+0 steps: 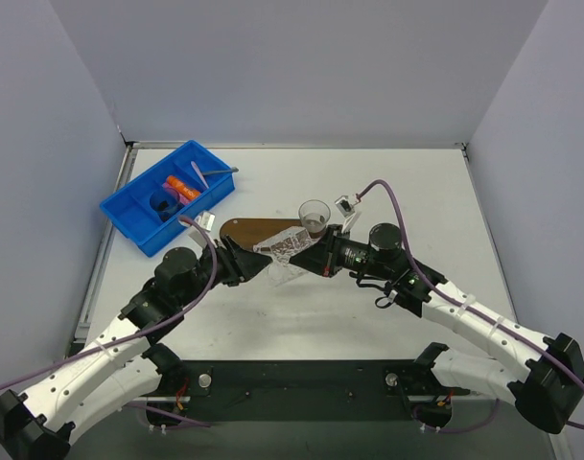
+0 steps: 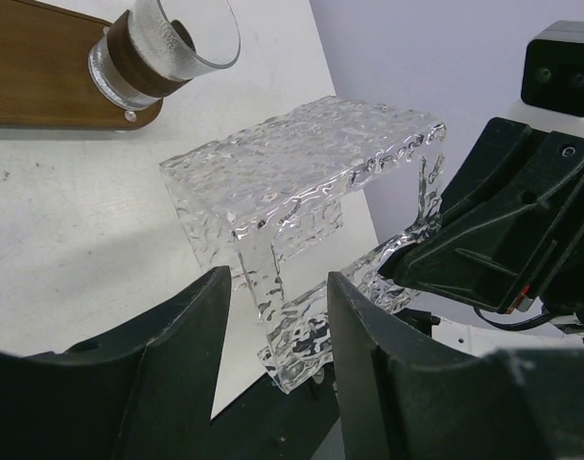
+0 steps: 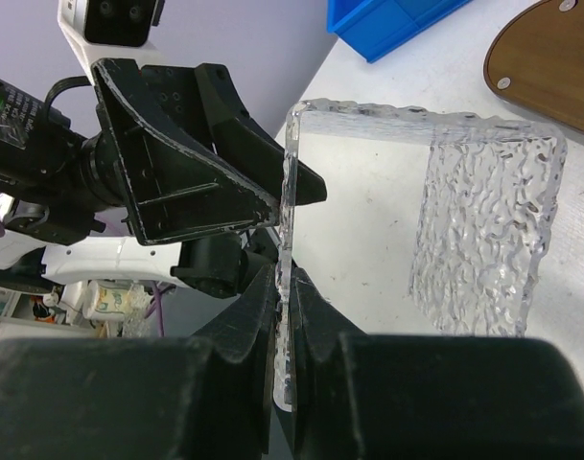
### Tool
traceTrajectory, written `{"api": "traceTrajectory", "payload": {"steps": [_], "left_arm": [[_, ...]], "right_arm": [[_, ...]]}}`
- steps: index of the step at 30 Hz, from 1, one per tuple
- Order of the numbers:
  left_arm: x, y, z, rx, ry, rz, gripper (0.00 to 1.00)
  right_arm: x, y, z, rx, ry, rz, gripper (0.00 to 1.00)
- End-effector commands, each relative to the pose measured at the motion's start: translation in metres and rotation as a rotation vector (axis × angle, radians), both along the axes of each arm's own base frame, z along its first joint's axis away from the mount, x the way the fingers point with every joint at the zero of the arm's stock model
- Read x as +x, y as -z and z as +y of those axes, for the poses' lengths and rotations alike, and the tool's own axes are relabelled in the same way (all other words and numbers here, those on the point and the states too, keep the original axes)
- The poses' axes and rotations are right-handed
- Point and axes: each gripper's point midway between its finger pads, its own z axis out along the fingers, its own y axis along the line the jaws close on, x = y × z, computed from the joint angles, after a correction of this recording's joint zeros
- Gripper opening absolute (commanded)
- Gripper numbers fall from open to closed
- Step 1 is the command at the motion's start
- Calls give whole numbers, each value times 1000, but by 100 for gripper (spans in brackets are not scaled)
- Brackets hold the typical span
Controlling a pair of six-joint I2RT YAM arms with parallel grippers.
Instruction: Prepare toiletry sets of a toothbrush and toothpaste on the tray
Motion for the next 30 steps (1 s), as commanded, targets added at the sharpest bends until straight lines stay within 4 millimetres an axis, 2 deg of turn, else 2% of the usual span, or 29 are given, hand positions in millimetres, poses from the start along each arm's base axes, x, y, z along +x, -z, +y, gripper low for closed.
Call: {"api": "traceTrajectory", "payload": {"steps": [1,17,26,29,30], "left_arm": [[2,-28,-9,-131,20,-50,53],[6,-38,-8,-271,-19,-49,33],[0,-60,-4,-348,-9,-124,20],[-5,-69,-5,-386,19,-160,19],[-7,-78,-4,-412,31,-190,19]], "right_arm": [[2,-41,-2,113,10,-120,0],[-1,-44,-2,155,6,-113,0],[0,-35,-3,145,17,-93,0],[1,-36,-2,155,16,-89,0],[0,-36,-1,160,14,-82,0]]}}
